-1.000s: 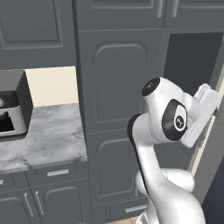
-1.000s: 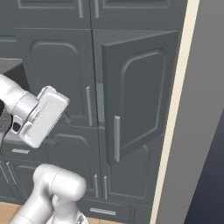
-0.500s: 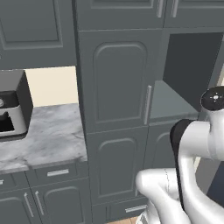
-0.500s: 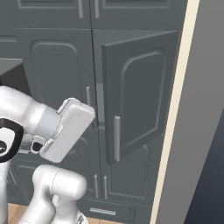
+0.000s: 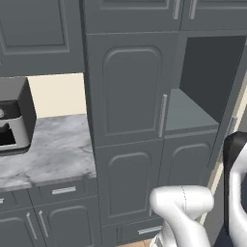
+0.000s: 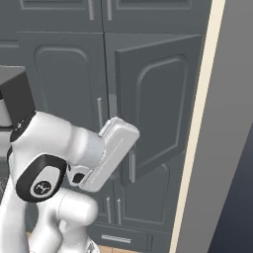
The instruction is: Close all open cabinet doors.
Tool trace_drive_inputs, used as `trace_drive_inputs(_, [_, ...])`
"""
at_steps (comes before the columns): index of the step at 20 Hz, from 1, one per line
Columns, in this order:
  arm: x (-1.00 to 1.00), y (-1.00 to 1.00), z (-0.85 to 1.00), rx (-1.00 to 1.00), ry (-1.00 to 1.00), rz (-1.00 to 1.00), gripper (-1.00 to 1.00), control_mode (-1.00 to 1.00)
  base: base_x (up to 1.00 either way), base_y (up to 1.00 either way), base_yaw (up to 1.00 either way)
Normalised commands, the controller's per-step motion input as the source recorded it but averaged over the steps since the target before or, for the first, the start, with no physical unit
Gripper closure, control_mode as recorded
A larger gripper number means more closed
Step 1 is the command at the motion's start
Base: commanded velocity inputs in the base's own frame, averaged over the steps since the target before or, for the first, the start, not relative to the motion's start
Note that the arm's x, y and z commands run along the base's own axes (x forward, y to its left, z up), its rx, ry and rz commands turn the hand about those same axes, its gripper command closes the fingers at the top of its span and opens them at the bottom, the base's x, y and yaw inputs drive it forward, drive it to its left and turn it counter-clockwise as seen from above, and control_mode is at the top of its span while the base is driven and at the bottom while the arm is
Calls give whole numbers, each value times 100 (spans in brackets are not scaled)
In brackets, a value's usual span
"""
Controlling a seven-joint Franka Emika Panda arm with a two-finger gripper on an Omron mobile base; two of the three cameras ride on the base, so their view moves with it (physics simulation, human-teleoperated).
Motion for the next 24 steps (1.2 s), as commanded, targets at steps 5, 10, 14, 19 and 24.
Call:
trace_drive_inputs(5, [25,-32,-6,8,0,51,-100,-100,0,0,0])
trace_drive_inputs(10, [15,-25,-6,2,0,57,-100,-100,0,0,0])
trace_drive_inputs(14, [18,-15,0,0,1,43,-100,-100,0,0,0])
trace_drive_inputs(19, [28,-2,-1,0,0,30,-100,-100,0,0,0])
trace_drive_inputs(24, [36,3,-7,-2,-3,15,-100,-100,0,0,0])
